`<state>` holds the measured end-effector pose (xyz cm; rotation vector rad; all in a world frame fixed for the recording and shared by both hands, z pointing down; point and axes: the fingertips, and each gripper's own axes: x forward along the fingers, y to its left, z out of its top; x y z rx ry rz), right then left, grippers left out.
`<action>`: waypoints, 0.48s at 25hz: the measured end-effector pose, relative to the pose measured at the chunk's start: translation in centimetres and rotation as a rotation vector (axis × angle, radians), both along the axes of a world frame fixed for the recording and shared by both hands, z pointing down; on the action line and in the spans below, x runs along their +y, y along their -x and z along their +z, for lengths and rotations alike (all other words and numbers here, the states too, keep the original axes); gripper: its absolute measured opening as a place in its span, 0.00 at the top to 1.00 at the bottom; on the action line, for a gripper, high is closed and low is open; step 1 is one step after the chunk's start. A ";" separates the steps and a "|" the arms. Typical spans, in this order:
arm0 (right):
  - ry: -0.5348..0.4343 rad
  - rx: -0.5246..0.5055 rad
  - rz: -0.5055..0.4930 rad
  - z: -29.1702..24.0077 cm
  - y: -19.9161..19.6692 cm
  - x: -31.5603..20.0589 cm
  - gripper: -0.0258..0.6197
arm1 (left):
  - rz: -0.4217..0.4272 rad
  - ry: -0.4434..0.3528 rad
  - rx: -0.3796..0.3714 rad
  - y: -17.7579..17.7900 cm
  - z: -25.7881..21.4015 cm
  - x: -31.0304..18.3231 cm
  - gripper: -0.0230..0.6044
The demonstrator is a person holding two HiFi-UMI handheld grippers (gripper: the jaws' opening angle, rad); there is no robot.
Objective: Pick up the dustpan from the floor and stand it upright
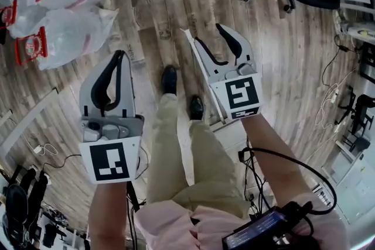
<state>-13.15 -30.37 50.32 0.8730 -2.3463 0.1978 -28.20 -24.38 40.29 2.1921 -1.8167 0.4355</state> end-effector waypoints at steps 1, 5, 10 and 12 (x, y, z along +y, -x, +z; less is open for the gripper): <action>0.008 0.004 -0.002 1.1 0.0 0.0 0.62 | 0.006 -0.001 0.002 -0.2 0.9 -0.3 0.94; 0.035 0.028 -0.015 6.0 -0.3 -0.1 0.62 | 0.035 0.002 0.005 -1.1 4.6 -1.4 0.94; 0.088 0.064 -0.027 12.2 -0.5 -0.1 0.62 | 0.048 0.017 0.014 -1.6 9.0 -2.2 0.94; 0.108 0.081 -0.030 14.5 -0.8 0.0 0.62 | 0.050 0.026 0.016 -1.7 10.6 -2.4 0.94</action>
